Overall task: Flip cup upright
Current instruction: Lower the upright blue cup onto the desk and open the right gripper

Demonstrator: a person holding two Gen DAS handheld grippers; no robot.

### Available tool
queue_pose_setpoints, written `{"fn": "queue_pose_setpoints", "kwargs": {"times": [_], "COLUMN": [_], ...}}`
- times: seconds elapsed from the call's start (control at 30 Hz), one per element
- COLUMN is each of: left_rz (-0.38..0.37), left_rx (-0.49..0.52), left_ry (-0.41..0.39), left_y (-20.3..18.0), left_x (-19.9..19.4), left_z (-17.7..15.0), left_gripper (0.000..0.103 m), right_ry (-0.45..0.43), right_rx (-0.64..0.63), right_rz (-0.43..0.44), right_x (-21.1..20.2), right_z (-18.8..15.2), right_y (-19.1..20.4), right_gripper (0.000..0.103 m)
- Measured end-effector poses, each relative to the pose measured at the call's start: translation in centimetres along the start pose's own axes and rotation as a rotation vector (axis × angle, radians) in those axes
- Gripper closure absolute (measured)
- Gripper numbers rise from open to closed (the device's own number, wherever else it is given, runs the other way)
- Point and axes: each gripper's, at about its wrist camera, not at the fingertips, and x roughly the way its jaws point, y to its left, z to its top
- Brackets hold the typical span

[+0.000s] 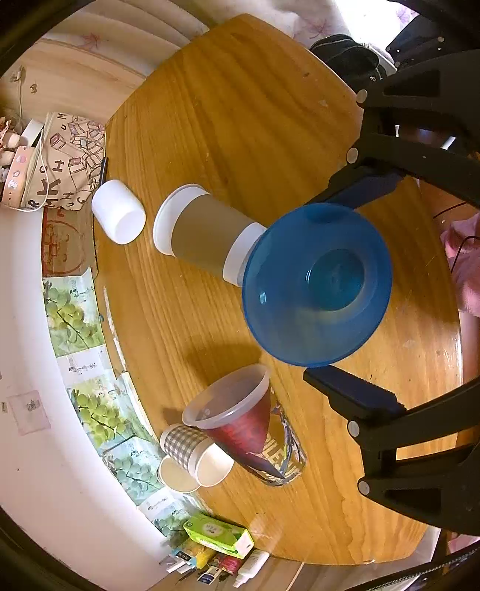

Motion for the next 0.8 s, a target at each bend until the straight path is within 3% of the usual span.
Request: {"fn": "queue_pose_setpoints", "kwargs": {"times": [0.37, 0.8], "left_rz": [-0.036, -0.072], "left_rx": [-0.016, -0.078], "left_ry": [0.017, 0.127], "left_y": [0.0, 1.8], "left_x": [-0.4, -2.9], "left_z": [-2.3, -10.8], "left_gripper": [0.019, 0.019], "right_ry": [-0.009, 0.062], "right_rx": [0.010, -0.001], "right_rz": [-0.016, -0.086], "right_x": [-1.2, -2.6], "right_z": [-0.7, -1.7], "right_y": [-0.1, 0.8], "right_gripper": [0.021, 0.018]}}
